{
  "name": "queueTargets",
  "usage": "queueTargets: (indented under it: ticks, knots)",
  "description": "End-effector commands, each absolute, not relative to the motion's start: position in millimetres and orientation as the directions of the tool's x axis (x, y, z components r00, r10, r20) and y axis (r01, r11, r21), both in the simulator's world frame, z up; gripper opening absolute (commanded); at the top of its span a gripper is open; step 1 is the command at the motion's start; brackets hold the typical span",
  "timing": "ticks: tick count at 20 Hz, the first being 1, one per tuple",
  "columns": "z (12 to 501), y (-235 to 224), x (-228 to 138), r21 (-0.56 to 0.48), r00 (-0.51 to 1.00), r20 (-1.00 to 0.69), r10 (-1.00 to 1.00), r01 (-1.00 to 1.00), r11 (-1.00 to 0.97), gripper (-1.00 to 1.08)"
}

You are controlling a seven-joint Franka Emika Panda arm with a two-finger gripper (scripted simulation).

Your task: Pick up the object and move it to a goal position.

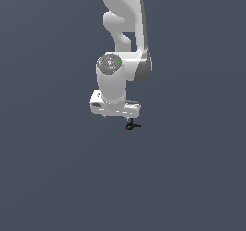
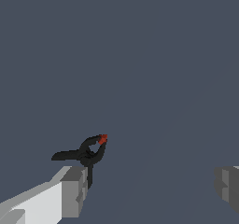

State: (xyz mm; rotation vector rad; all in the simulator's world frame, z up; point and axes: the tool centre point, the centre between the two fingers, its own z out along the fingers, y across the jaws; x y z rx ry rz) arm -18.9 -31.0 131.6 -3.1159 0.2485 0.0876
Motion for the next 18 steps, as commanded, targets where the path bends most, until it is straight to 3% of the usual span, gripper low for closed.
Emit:
queueTargets:
  ticks: [1, 18]
  knots:
    - [128.7, -27.3, -19.6, -0.009, 0.981, -0.055, -0.187, -0.187, -0.982, 1.00]
    - [95.4, 11.2, -30.5, 0.003, 0.855, -0.031, -0.518, -0.519, -0.855, 1.00]
